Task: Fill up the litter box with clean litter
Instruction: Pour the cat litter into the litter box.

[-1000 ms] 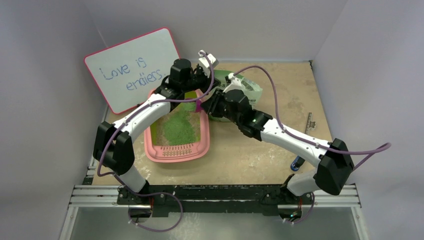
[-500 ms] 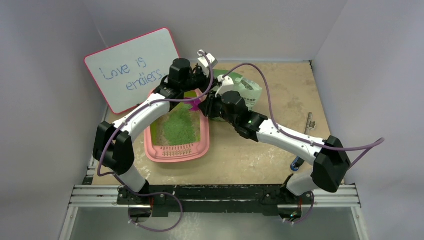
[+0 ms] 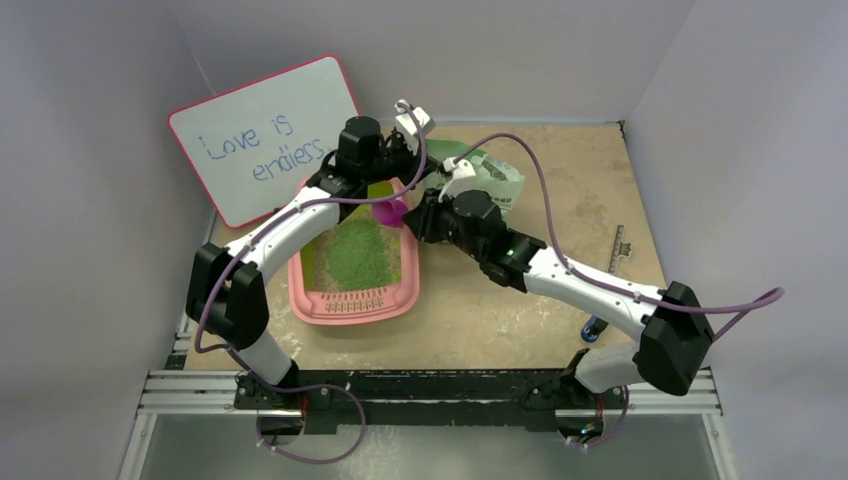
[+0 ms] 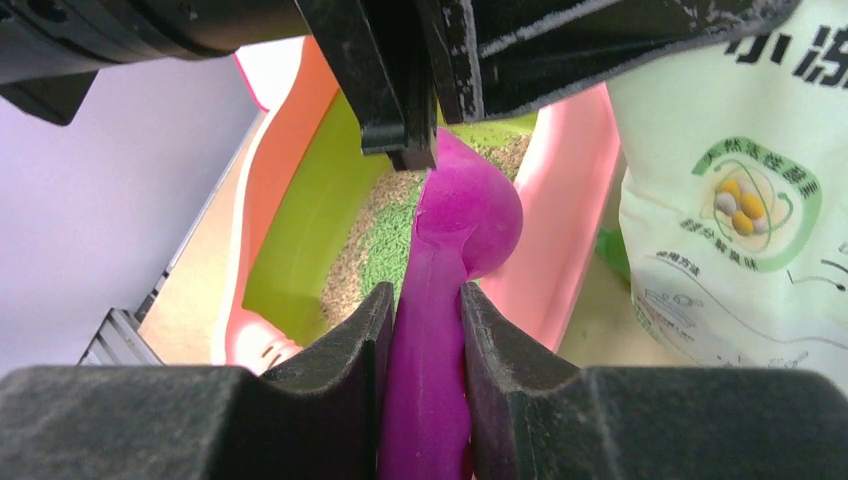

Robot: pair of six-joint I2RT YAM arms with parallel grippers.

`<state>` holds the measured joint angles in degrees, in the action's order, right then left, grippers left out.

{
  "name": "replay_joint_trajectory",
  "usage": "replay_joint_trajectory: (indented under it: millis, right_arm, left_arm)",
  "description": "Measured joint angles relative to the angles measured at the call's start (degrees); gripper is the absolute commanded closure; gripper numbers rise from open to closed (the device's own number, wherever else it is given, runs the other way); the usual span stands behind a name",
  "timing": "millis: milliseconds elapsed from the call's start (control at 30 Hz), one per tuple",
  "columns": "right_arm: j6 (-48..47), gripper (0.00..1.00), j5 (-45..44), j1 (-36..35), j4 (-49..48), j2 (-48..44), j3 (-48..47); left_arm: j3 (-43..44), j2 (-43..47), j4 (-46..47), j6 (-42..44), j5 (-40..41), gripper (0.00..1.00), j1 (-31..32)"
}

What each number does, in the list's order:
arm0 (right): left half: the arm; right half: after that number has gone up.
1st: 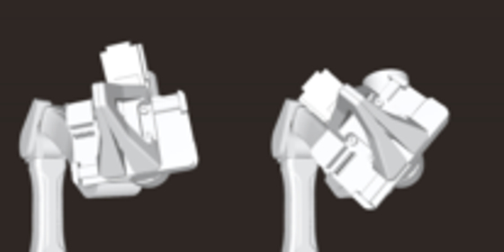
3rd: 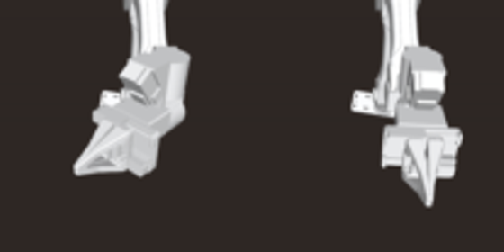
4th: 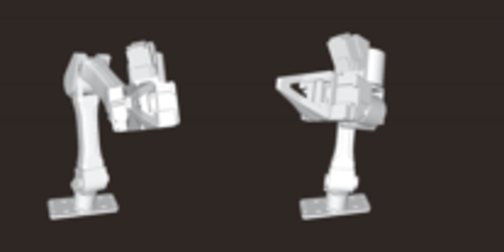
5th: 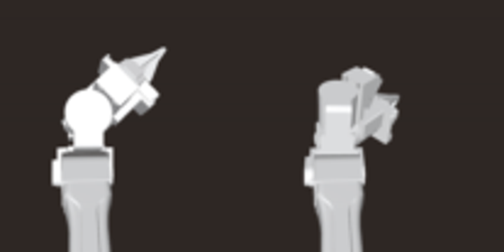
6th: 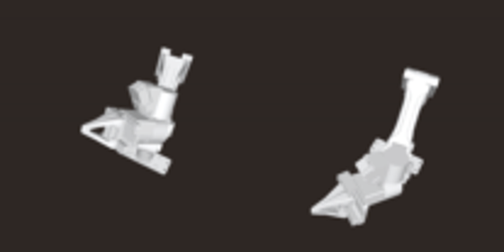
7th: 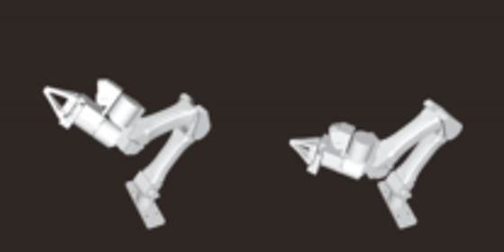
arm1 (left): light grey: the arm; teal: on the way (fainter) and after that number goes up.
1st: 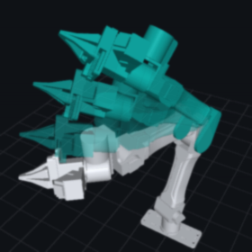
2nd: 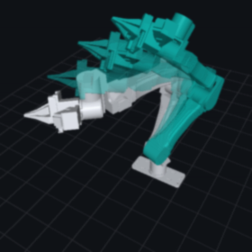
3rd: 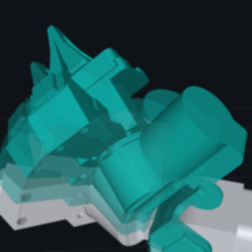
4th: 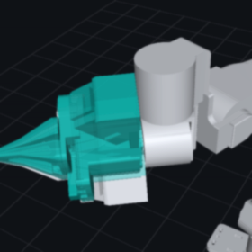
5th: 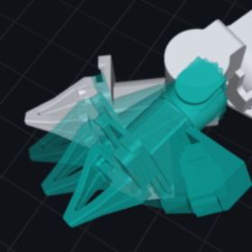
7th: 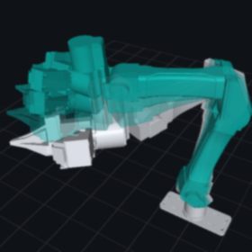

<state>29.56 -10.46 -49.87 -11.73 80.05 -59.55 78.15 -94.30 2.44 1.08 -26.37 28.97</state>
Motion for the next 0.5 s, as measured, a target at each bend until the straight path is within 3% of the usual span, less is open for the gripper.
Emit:
replay_joint_trajectory:
  millis: [500]
  right_arm:
    - [-5.4, 1.00, 8.9, -0.5, 0.2, -7.3, 5.3]
  left_arm:
    - [2.1, -1.4, -1.5, -1.1, 0.2, 1.00, -0.3]
